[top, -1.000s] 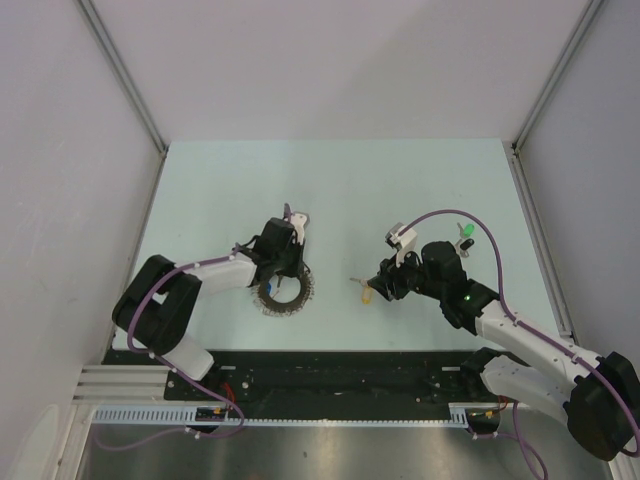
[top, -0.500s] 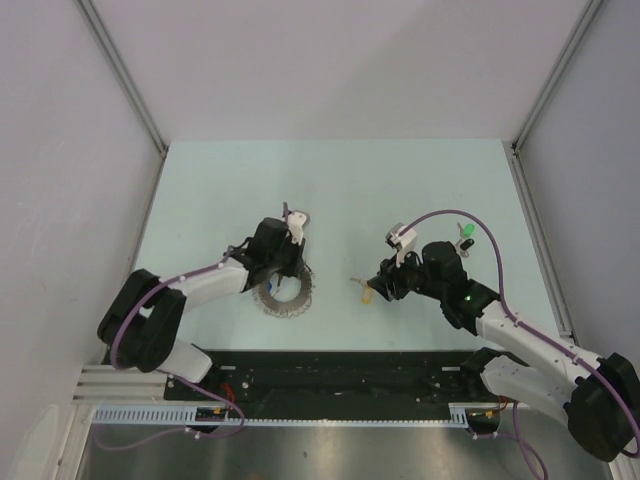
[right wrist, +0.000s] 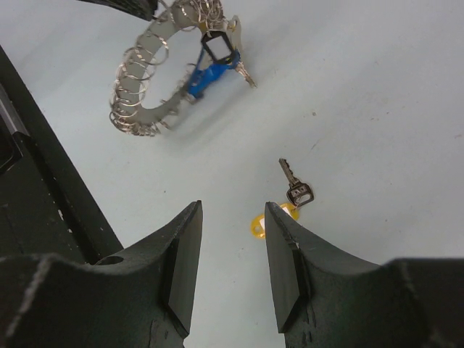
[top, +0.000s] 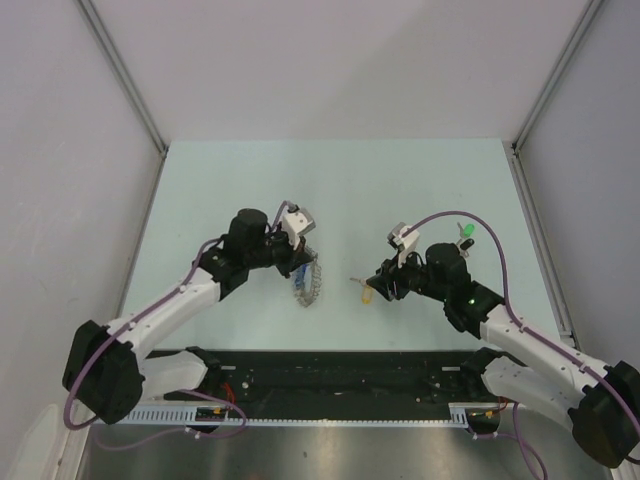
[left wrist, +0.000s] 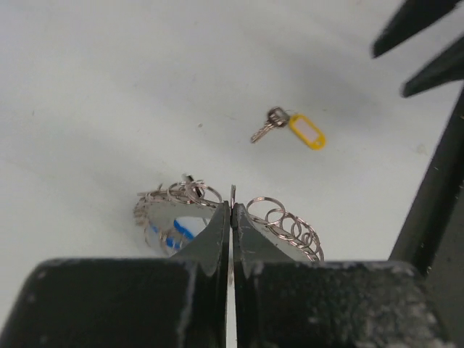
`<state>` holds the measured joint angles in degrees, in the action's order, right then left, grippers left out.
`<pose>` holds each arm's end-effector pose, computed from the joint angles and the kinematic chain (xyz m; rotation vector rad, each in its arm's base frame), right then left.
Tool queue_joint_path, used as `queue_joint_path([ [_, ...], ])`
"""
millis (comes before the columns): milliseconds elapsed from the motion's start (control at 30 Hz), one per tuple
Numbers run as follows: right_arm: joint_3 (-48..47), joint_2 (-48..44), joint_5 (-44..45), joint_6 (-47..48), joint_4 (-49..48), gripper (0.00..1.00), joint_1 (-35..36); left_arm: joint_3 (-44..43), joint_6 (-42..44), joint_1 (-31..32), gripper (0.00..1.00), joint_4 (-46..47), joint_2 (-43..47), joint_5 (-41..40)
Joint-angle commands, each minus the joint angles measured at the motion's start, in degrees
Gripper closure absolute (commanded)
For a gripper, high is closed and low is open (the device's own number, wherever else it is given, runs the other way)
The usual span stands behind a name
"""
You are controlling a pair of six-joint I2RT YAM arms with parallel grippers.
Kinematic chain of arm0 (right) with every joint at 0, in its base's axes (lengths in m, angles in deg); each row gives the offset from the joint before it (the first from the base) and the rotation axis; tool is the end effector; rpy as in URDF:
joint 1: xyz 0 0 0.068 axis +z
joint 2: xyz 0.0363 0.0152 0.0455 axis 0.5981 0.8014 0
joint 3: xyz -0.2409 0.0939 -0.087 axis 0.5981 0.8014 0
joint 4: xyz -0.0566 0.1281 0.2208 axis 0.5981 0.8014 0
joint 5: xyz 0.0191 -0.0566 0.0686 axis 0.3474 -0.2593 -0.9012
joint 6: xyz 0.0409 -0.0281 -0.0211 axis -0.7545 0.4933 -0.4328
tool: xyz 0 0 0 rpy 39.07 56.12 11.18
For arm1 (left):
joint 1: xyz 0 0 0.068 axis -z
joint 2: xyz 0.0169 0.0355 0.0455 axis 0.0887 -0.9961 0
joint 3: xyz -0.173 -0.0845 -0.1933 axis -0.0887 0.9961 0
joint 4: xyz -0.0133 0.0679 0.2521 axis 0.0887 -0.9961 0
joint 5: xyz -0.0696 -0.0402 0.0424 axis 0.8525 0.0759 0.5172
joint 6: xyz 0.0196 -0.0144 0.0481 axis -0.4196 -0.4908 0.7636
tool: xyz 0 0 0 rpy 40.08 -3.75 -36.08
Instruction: Put the keys on the keyring
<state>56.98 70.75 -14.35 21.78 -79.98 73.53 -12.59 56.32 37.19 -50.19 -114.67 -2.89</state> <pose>0.1578 0.1313 0.2409 -0.7862 1.8533 0.7468 0.2113 -0.1497 0.2568 0.9810 1.8978 -0.6816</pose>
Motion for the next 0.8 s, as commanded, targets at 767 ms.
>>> queue_joint_path([
  [767,2.5,12.6,14.7,-0.9,-8.1,0.59,4.6,1.0,2.4,-8.8,1.0,0.0,15.5,17.0],
])
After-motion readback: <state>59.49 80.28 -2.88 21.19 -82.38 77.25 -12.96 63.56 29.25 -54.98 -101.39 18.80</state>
